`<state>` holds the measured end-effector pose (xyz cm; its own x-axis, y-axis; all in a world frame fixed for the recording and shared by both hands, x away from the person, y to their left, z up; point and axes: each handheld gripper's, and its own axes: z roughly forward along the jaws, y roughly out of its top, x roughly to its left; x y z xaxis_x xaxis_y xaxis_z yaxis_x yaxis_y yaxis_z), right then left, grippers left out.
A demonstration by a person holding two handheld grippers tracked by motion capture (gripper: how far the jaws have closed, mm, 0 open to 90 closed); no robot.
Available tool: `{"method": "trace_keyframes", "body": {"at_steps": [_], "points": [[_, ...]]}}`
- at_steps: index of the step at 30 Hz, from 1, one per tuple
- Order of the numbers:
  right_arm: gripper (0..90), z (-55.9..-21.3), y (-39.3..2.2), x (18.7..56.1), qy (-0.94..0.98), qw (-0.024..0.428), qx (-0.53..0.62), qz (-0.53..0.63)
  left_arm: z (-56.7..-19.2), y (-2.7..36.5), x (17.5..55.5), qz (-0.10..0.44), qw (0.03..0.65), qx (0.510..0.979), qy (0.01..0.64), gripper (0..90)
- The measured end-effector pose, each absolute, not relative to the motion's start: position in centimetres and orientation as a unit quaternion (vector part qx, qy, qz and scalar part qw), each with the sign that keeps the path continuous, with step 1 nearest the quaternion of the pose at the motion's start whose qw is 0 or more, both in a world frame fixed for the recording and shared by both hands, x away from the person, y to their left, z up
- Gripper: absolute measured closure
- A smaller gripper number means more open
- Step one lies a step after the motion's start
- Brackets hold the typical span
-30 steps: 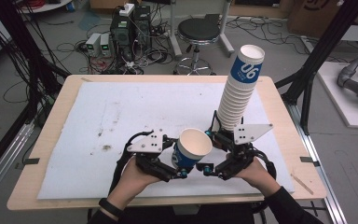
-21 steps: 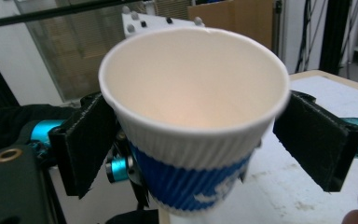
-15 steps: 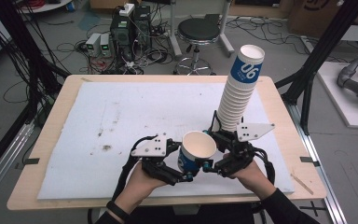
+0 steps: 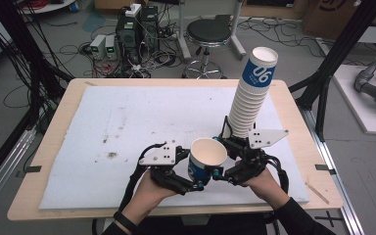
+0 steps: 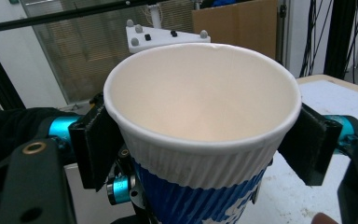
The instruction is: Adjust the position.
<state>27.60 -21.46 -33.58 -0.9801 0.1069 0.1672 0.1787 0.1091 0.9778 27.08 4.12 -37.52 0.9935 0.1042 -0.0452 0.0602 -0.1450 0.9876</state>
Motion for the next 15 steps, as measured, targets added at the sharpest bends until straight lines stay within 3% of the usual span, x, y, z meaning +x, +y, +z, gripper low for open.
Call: {"method": "trace_keyframes", "body": {"at_steps": [15], "points": [[23.3, -33.6, -21.3, 27.5, -0.769, -0.003, -0.093, -0.632, -36.3, 4.4, 26.9, 0.046, 0.623, 0.778, 0.067, 23.8]]}}
